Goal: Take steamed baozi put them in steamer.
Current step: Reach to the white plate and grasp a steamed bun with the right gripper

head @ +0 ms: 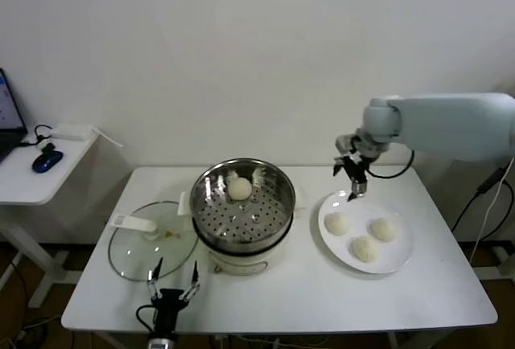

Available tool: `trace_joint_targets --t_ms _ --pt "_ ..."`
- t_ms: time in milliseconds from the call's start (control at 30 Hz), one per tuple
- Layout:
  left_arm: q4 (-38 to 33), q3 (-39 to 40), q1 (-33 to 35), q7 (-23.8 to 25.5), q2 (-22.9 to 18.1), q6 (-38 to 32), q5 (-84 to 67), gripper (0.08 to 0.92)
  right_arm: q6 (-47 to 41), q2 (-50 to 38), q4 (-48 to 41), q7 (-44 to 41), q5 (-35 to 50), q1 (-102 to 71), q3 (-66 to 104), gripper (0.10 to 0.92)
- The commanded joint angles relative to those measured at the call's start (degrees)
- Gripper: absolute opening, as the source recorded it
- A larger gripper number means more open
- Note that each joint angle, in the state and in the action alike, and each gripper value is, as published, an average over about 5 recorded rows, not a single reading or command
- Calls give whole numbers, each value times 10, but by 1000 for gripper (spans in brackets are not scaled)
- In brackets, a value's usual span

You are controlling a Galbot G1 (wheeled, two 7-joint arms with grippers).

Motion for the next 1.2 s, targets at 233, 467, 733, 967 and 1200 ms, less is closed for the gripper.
trace_joint_targets --t_ms 233,467,733,967,1200 --pt "10 -6 0 -3 1 -3 4 823 -51 -28 -97 15 -54 -186 106 823" --pt "15 -8 -2 -4 1 -5 6 823 -48 -2 -149 25 -66 -225 145 823" --pt "16 -7 -4 -4 1 -4 8 823 -52 12 -162 26 -65 -245 170 823" --pt "15 -8 -4 -4 1 -4 8 823 -57 16 -163 24 -66 -247 173 820" --pt "13 -7 -3 -5 1 -4 9 823 -60 17 -167 22 -70 -246 173 754"
